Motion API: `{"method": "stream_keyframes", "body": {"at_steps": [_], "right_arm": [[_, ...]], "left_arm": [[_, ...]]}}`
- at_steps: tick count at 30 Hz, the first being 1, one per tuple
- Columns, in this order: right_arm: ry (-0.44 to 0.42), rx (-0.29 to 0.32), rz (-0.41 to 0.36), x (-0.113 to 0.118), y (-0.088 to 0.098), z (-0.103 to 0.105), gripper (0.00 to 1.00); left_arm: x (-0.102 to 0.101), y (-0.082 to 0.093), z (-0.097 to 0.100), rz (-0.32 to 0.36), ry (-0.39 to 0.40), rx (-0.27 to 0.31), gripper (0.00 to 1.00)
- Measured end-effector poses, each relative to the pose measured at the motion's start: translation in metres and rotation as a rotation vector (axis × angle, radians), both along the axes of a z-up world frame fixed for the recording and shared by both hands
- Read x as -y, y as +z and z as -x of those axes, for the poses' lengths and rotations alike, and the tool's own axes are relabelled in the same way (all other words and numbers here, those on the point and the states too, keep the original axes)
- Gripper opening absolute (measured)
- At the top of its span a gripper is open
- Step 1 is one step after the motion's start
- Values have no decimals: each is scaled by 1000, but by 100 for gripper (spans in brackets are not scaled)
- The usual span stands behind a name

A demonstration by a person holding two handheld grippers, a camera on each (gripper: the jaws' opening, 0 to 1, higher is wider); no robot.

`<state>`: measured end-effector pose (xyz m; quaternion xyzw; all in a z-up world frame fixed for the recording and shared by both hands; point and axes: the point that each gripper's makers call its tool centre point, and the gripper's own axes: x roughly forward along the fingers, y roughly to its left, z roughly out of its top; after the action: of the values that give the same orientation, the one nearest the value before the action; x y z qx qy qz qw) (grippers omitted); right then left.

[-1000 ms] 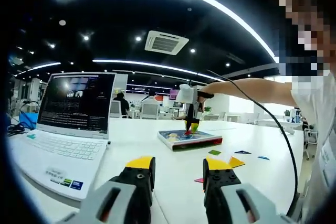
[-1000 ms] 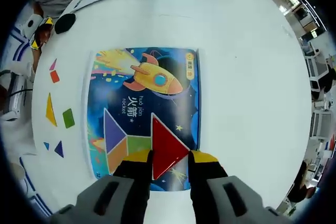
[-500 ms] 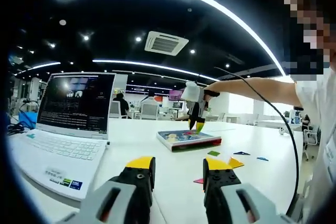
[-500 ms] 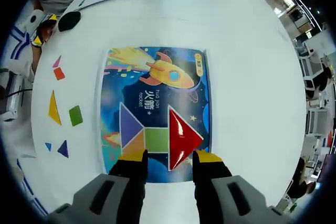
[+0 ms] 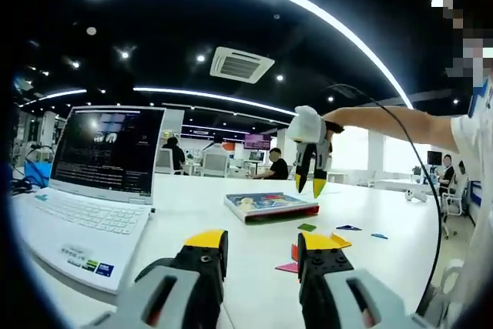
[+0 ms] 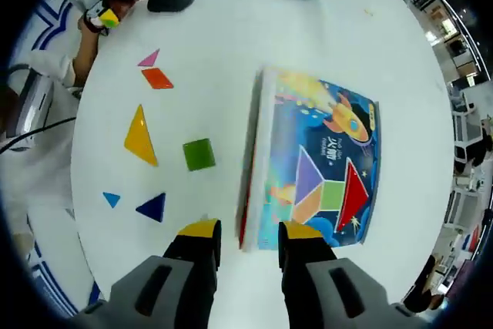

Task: Pick up the tangram pieces one by one and place each piece onto its matching region on the pattern sheet, fitting the shapes together until the outline on the sheet is completely filled by the tangram pieces

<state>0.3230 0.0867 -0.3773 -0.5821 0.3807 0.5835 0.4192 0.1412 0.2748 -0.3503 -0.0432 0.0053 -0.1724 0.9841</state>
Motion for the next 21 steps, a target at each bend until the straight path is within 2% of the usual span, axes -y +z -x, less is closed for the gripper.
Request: {"method": "stream_keyframes", "body": {"at_steps": [1,4,8,10,17,21], "right_arm": [[11,1,3,0,-1,3,33],[74,-27,2,-7,-7,31,34],[89,-39,-8,-10,-8,40,34],[126,-69,-17,-20,-15,55,35],[127,-67,-31,-29,-28,46,33],[125,-79,-22,-27,-41,46,33]], "left_arm": [[0,0,0,0,0,0,38],[-1,1,-1,8,-1,3,38],[-1,1,-1,9,0,4,38],[0,0,-2,6,0,3,38],[0,-1,-2,5,2,2,38],[4,-3,-3,-10,3,-8,38]]}}
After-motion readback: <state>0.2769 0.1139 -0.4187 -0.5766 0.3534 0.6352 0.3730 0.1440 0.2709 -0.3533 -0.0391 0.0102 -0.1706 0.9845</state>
